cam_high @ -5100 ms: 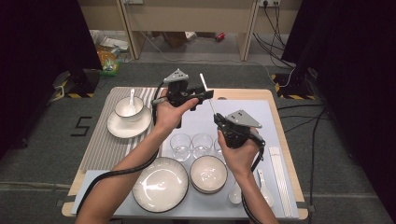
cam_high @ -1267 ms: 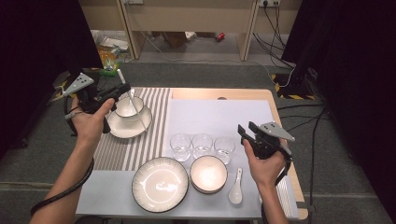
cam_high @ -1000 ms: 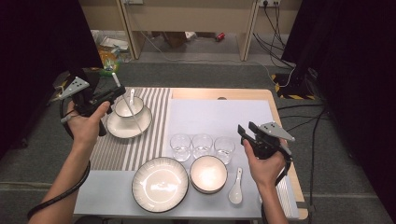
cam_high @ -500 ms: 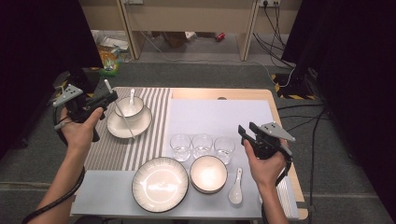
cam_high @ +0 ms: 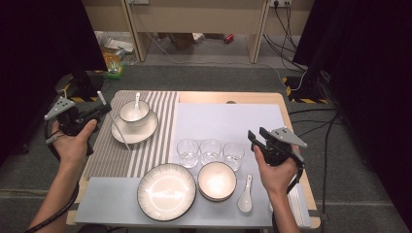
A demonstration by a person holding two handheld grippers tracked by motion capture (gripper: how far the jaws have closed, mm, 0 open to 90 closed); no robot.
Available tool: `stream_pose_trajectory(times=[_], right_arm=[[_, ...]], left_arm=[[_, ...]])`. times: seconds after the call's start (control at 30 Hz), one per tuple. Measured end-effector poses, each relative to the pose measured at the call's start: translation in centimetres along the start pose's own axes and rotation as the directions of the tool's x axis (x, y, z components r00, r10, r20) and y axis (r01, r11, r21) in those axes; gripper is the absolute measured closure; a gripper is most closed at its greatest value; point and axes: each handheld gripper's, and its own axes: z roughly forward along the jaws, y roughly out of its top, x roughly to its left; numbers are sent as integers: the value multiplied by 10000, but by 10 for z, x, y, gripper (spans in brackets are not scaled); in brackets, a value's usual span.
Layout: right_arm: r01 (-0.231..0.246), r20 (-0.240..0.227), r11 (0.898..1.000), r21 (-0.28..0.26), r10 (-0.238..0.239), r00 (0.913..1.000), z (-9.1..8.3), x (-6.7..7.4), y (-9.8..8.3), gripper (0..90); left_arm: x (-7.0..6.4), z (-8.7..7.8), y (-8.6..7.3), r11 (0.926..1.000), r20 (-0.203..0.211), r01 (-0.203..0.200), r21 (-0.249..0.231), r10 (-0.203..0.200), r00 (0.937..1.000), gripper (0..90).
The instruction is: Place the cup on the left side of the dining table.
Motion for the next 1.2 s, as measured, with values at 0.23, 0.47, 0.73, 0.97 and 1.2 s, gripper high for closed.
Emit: stream_pose_trajectory(times=[0.23,0.47,0.73,0.97,1.2], right_arm=[[-56,-15,10000,24,56,10000,0,1,0,547],[-68,-30,9999,79,68,10000,0,2,-1,547],[-3,-22,10000,56,3,10000,1,1,-2,547],[-24,-27,9999,114,25,10000,1,1,-2,547],[-37,-37,9999,99,38,10000,1,0,-3,547]], left_arm=[[9,-11,-8,9999,-253,81,83,-79,9996,835],[14,-18,-12,9999,-486,49,148,-42,9988,835],[19,-20,-18,9997,-672,81,229,-65,9977,835],[20,-15,-24,9990,-791,-5,449,40,9969,835],[21,-9,-30,9979,-872,22,649,35,9962,835]])
